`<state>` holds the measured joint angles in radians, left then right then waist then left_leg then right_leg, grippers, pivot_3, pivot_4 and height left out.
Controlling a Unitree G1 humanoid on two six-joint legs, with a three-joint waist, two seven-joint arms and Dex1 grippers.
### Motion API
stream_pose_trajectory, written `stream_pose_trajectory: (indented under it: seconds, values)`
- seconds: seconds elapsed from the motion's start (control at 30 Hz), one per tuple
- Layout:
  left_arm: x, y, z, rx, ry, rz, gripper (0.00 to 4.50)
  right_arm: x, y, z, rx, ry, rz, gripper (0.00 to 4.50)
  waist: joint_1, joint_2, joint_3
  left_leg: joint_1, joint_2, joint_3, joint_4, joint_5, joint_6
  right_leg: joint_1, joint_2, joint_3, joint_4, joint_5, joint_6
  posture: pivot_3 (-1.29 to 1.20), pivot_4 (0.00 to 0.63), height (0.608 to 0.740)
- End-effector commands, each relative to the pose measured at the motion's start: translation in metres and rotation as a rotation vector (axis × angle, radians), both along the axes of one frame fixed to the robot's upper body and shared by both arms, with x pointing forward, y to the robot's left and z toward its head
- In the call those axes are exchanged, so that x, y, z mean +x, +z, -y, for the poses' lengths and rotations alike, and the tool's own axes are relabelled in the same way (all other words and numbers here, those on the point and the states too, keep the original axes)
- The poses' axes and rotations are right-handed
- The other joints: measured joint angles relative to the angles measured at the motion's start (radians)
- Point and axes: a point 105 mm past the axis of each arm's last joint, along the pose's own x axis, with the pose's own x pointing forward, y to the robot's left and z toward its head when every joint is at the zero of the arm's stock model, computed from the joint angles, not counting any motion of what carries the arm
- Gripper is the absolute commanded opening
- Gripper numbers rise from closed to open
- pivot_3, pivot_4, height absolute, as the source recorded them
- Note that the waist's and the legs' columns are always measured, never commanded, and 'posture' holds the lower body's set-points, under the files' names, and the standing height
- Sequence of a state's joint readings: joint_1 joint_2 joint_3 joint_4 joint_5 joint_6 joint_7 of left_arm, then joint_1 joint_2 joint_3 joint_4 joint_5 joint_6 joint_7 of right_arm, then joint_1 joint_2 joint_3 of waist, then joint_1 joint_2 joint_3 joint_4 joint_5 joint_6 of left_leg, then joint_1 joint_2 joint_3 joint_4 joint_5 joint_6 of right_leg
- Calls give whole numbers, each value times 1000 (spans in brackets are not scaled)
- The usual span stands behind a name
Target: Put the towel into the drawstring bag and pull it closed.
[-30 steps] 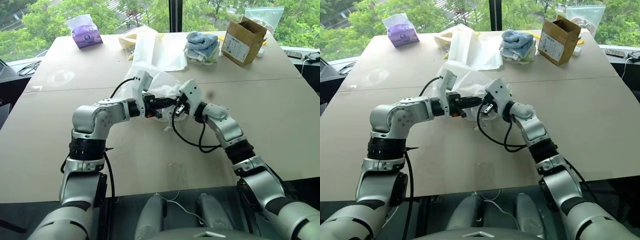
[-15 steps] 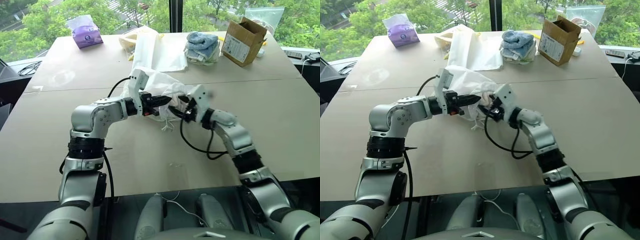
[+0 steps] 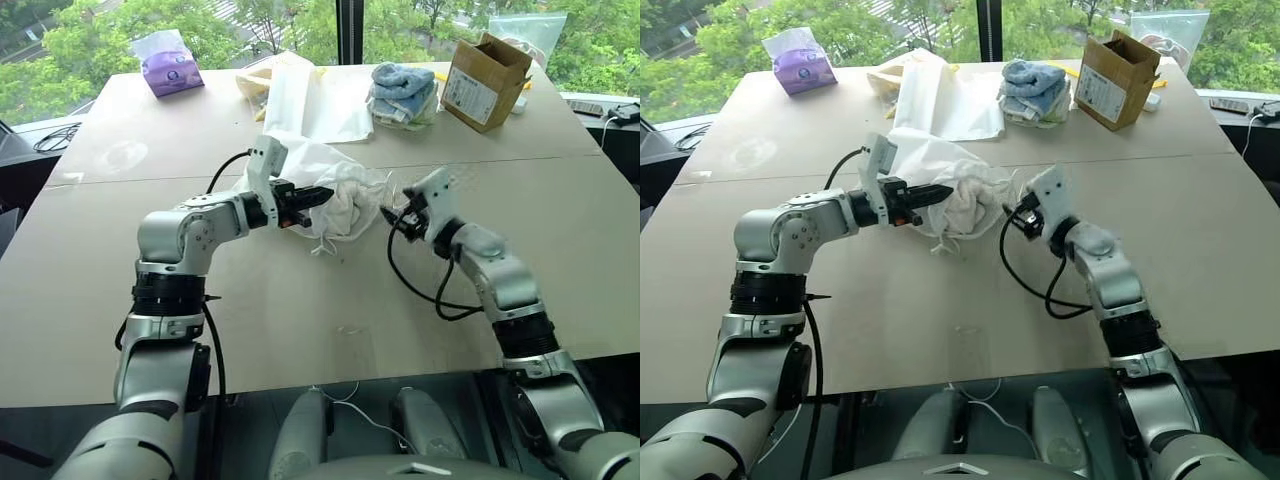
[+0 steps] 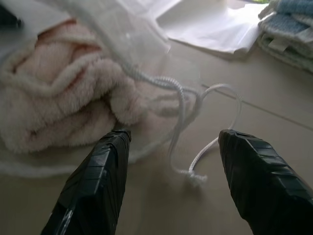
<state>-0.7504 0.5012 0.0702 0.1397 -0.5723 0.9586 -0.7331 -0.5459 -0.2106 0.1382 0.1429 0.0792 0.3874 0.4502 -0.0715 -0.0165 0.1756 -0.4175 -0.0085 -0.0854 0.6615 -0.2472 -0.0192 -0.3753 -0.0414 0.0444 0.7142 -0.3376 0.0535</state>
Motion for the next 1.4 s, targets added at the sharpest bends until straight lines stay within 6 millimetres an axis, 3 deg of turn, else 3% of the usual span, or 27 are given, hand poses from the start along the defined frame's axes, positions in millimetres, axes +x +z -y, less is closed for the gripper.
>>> stream_pose_trajectory:
  seconds: [0.03, 0.4, 0.53, 0.57, 0.63, 0.73, 0.9, 1.0, 1.23, 1.4]
  values:
    - [0, 20, -2, -12, 3, 66, 0, 10, 9, 0, 84, -80, 53, 3077, 0, 0, 0, 0, 0, 0, 0, 0, 0, 0, 0, 0, 0, 0, 0, 0, 150, 740]
    - [0, 19, -1, -3, 3, 62, 0, 47, 14, 33, 231, -458, 182, 3077, -1, 0, 0, 0, 0, 0, 0, 0, 0, 0, 0, 0, 0, 0, 0, 0, 150, 740]
    - [0, 19, 0, -1, 0, 61, 0, 51, 14, 27, 197, -423, 236, 1289, -6, 0, 0, 0, 0, 0, 0, 0, 0, 0, 0, 0, 0, 0, 0, 0, 150, 740]
    - [0, 19, 0, 0, 0, 62, 0, 52, 15, 26, 188, -414, 248, 667, -9, 0, 0, 0, 0, 0, 0, 0, 0, 0, 0, 0, 0, 0, 0, 0, 150, 740]
    - [0, 19, -1, 3, 2, 63, 0, 54, 18, 24, 173, -401, 275, 11, -15, 0, 0, 0, 0, 0, 0, 0, 0, 0, 0, 0, 0, 0, 0, 0, 150, 740]
    - [1, 19, -3, 6, 10, 64, 0, 55, 27, 29, 165, -410, 327, 11, -23, 0, 0, 0, 0, 0, 0, 0, 0, 0, 0, 0, 0, 0, 0, 0, 150, 740]
    - [9, 19, -8, 23, 50, 96, 0, 49, 71, 48, 175, -471, 515, 11, -24, 0, 0, 0, 0, 0, 0, 0, -1, 0, 0, 0, 0, 0, 0, 0, 150, 740]
    - [14, 22, -8, 39, 61, 161, 0, 35, 95, 47, 183, -448, 609, 11, -27, 0, 0, 0, 0, 0, 0, 0, -1, 0, 0, 0, 0, 0, 0, 0, 150, 740]
    - [34, 30, 12, 104, 13, 290, 0, -6, 112, 38, 152, -401, 729, 11, -13, 0, 0, 0, -1, 0, 0, 0, -1, 0, 0, 0, 0, 0, 0, 0, 150, 740]
    - [45, 52, 33, 68, -53, 383, 0, -43, 158, 43, 145, -473, 960, 11, 0, 0, 0, -1, -3, 0, 0, 0, -1, -2, 0, 0, 0, 0, 0, 0, 150, 740]
